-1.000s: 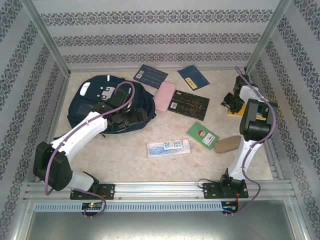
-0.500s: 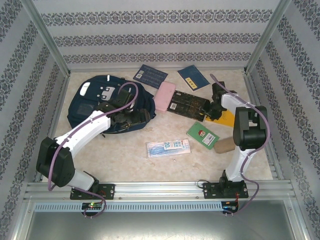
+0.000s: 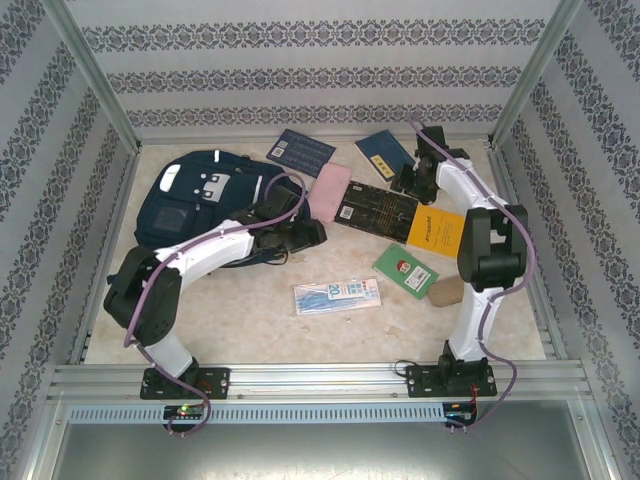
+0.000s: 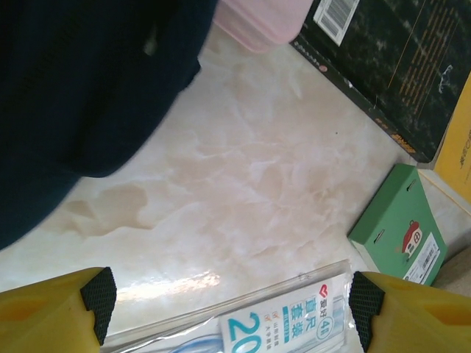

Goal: Pack books, pencil case, and school supplies into a backpack

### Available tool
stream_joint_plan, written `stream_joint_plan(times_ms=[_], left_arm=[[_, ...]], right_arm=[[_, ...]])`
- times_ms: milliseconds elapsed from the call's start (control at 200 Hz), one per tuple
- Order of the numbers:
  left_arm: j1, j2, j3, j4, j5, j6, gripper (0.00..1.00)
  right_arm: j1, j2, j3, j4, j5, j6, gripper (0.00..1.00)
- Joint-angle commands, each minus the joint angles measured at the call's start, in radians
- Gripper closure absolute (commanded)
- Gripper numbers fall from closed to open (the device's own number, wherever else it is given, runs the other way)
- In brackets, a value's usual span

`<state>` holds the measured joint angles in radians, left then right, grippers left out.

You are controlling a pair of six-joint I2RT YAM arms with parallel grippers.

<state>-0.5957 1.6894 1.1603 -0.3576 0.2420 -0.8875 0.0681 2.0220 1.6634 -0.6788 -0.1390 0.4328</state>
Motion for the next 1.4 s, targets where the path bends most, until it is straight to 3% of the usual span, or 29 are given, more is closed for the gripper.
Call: stream_joint_plan(times_ms=[0, 240, 265, 355, 669, 1019, 1394], left_arm=[[-0.030, 0.041, 0.052, 0.098, -0.018, -0.075, 0.15], [-0.068, 0.146, 0.114, 0.128, -0.009, -0.109, 0.15], [-0.071, 0.157, 0.122, 0.124, -0.008, -0.111, 0.15], [-0.073, 0.187, 0.141, 0.129, 0.004, -0.115, 0.15], [-0.072, 0.311, 0.225, 0.138, 0.024, -0.119, 0.14], [-0.040, 0.464, 0.375, 0.122, 0.035, -0.093, 0.16], [-0.025, 0.588, 0.565, 0.116, 0.045, -0.081, 0.18]], right_arm=[[-0.005, 0.113, 0.120, -0.032, 0.045, -0.065, 0.42], [-0.072, 0.338, 0.383, -0.096, -0.088, -0.037, 0.29], [-0.076, 0.358, 0.403, -0.104, -0.110, -0.033, 0.23], [-0.078, 0.386, 0.426, -0.115, -0.137, -0.036, 0.22], [-0.023, 0.284, 0.198, -0.063, -0.245, 0.000, 0.29], [0.043, 0.157, 0.000, -0.012, -0.260, 0.025, 0.33], [0.069, 0.097, -0.105, 0.011, -0.272, 0.035, 0.36]])
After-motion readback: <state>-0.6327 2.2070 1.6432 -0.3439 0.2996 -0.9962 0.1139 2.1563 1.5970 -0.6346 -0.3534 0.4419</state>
